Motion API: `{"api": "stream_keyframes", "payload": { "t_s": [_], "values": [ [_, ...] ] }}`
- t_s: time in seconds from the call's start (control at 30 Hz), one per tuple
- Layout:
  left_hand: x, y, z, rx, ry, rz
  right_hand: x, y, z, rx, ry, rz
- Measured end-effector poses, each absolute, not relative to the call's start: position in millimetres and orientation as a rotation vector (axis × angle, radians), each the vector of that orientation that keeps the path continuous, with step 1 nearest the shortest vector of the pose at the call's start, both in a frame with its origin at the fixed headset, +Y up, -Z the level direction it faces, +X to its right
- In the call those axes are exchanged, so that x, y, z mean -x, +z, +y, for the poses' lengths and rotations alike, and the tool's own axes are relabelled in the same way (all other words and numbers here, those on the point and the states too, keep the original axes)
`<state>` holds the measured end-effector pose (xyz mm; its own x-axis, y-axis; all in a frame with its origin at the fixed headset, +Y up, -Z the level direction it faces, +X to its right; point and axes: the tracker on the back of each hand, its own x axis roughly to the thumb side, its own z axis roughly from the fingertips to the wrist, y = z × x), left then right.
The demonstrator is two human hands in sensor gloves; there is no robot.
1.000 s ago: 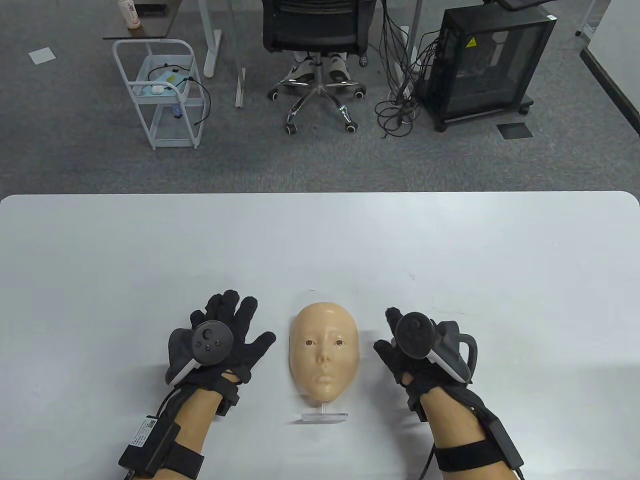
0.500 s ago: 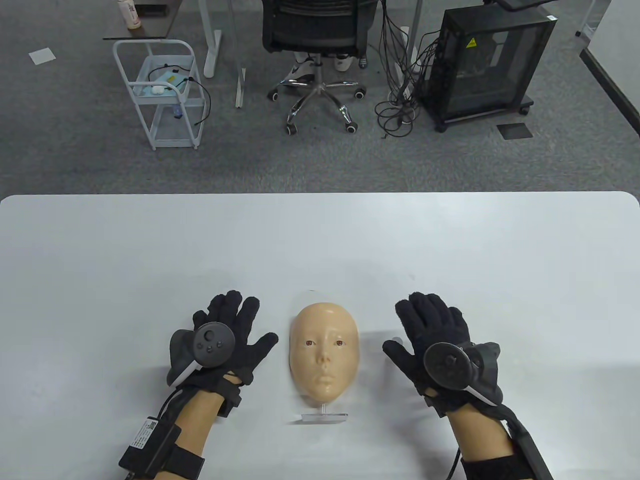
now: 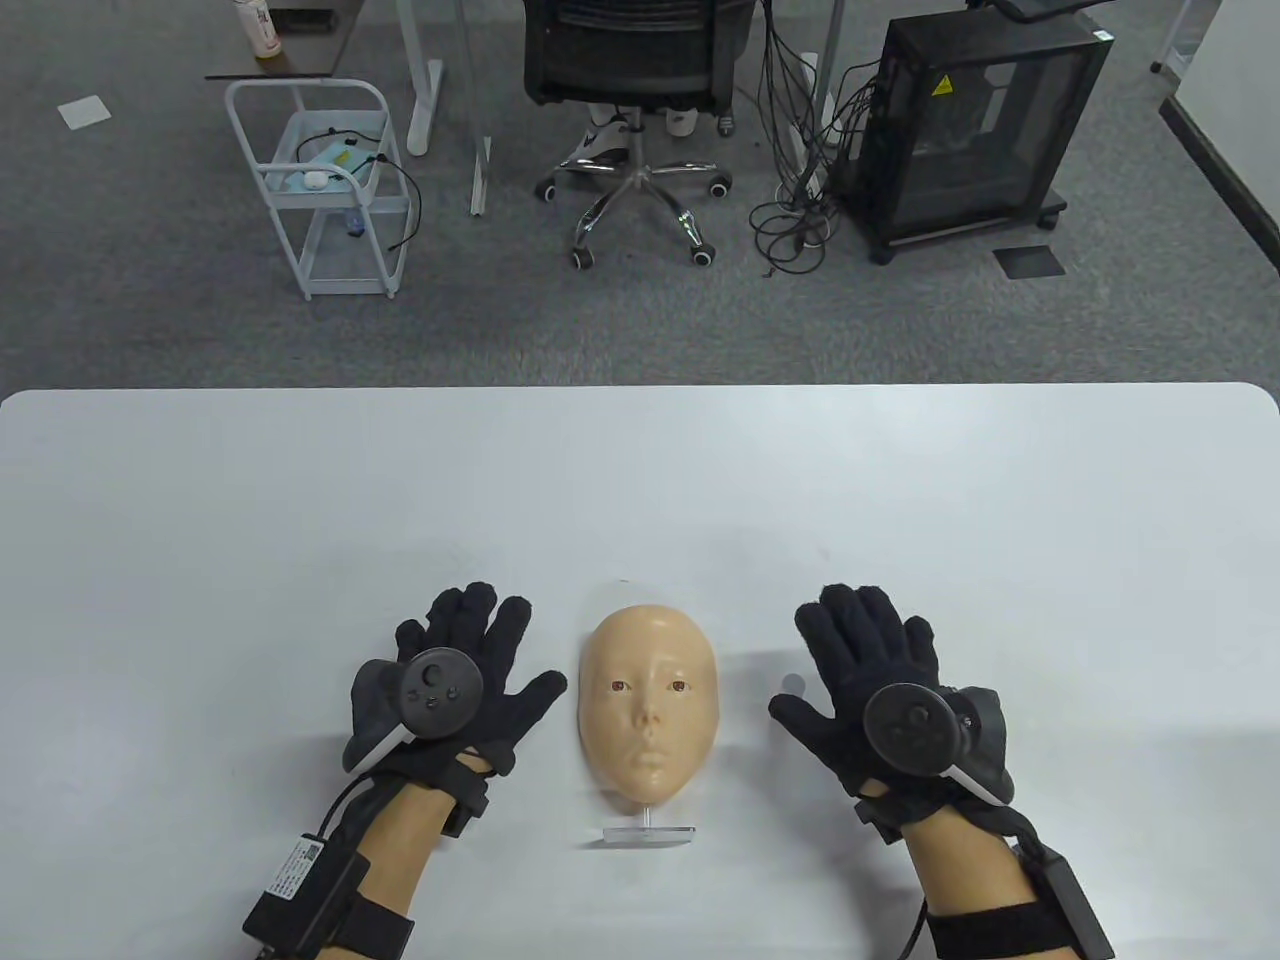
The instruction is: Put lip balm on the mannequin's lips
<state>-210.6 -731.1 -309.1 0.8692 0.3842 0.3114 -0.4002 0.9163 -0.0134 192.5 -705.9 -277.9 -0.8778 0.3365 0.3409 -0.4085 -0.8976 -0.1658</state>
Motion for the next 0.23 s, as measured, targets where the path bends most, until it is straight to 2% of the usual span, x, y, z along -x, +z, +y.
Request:
{"api": "stream_keyframes", "payload": {
  "t_s": [0.23],
  "values": [
    [209.6,-309.7,-732.9,-0.036,0.404,-0.316,-191.9,-278.4,-705.6,-0.425,2.696,-0.311]
  ]
}}
